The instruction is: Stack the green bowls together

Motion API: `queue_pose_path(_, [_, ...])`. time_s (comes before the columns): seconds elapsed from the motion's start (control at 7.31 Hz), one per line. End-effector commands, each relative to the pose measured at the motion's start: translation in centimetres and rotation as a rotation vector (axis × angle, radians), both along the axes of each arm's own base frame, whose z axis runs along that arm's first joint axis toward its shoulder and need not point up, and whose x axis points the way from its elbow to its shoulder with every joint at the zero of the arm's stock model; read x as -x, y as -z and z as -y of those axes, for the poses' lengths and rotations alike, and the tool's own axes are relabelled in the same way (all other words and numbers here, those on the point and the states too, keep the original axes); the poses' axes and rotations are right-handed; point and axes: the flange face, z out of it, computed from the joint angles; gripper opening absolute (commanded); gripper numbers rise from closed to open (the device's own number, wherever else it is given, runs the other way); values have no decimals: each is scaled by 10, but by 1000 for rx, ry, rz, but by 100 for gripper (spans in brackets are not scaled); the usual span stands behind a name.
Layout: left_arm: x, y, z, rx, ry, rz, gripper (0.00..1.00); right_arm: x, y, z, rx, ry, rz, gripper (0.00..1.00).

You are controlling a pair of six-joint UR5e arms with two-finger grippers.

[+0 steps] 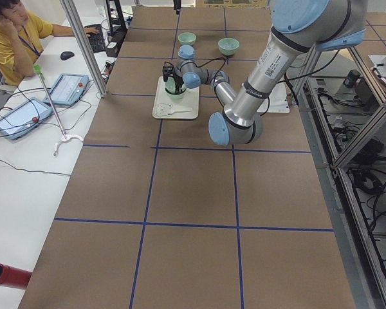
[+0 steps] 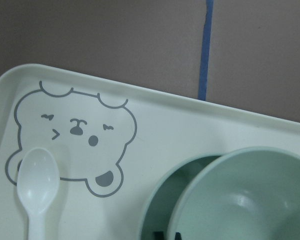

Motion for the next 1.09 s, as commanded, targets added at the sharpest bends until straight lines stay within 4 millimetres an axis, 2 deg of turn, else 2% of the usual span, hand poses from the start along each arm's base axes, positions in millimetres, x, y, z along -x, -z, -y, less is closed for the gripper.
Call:
queue_pose_path(0.0, [4, -5, 4, 3, 7, 8, 42, 0, 2, -1, 3, -6, 2, 100])
queue_pose_path(0.14, [7, -4, 5, -7, 23, 9, 76, 0, 3, 0, 2, -6, 2, 100])
queue_pose_path(0.27, [11, 0, 6, -17, 35, 5, 100, 0, 2, 0, 3, -6, 2, 100])
queue_pose_path(0.68, [45, 20, 22, -46, 64, -35, 100, 0, 3, 0, 2, -6, 2, 100])
queue_pose_path(0.82, [54, 15, 29, -43, 57, -37, 100, 0, 2, 0, 3, -6, 2, 100])
queue_pose_path(0.96, [82, -11, 34, -70, 18, -13, 100, 2, 1, -1, 6, -4, 2, 100])
